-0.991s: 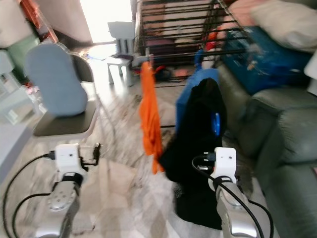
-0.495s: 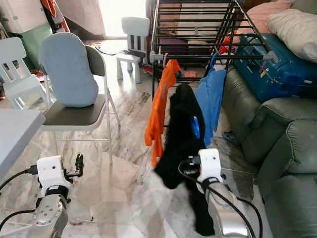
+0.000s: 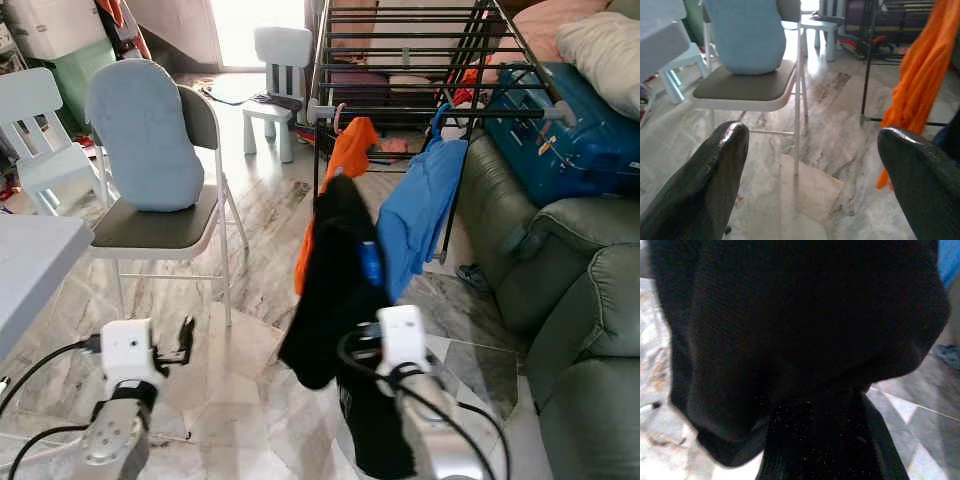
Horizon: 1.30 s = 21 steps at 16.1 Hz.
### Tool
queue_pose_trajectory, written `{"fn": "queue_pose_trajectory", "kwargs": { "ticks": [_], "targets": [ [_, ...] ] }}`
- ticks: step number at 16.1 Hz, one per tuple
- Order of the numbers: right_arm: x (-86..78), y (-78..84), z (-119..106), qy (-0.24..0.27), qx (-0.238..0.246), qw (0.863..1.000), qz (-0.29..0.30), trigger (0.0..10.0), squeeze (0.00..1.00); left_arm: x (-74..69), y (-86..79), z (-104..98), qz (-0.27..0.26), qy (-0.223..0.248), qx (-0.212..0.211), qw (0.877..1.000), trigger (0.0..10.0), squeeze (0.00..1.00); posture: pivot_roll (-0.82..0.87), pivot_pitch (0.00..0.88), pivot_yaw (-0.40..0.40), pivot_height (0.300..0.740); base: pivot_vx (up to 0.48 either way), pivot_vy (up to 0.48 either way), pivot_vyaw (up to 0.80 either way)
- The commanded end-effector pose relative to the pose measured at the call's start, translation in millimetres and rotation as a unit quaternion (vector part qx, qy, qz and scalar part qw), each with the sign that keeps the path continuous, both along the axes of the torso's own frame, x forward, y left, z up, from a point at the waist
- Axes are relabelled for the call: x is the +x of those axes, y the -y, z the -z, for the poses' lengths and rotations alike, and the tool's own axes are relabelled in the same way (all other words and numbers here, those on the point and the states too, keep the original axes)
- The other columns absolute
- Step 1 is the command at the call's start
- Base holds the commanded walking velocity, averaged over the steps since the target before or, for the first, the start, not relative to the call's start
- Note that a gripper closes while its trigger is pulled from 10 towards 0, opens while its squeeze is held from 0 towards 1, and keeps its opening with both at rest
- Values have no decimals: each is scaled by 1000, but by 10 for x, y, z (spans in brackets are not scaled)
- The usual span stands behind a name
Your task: Hang hanger
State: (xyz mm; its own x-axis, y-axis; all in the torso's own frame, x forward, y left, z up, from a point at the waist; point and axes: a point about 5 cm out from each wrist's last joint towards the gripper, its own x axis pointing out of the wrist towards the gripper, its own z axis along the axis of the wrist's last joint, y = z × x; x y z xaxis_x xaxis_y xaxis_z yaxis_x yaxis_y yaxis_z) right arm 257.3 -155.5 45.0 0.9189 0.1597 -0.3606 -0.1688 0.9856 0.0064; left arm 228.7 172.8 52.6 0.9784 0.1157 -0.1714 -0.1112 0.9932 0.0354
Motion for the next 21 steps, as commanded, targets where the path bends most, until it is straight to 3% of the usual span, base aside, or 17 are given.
{"fn": "queue_pose_trajectory", "kwargs": {
  "ticks": [1,6,15,18,21],
  "targets": [
    [69,-6,-162,37,5,999,2,10000,0,-6,-39,-12,-1,-1,0,1000,10000,0,-79,0,31,740,0,0,0],
    [160,-14,-233,49,-4,999,-4,10000,0,40,-52,-56,6,7,-4,1000,10000,0,-79,0,47,740,0,-196,0],
    [78,76,-159,38,-12,999,6,10000,0,36,-32,-21,13,-3,-2,1000,10000,0,-90,0,53,740,0,-339,0],
    [66,190,-141,36,-17,999,27,10000,0,50,-72,-27,14,7,-4,1000,10000,0,-98,0,51,740,0,0,0],
    [45,419,-182,40,-28,998,50,10000,0,24,-280,-78,31,12,26,999,10000,0,-99,0,54,740,0,0,0]
  ]
}}
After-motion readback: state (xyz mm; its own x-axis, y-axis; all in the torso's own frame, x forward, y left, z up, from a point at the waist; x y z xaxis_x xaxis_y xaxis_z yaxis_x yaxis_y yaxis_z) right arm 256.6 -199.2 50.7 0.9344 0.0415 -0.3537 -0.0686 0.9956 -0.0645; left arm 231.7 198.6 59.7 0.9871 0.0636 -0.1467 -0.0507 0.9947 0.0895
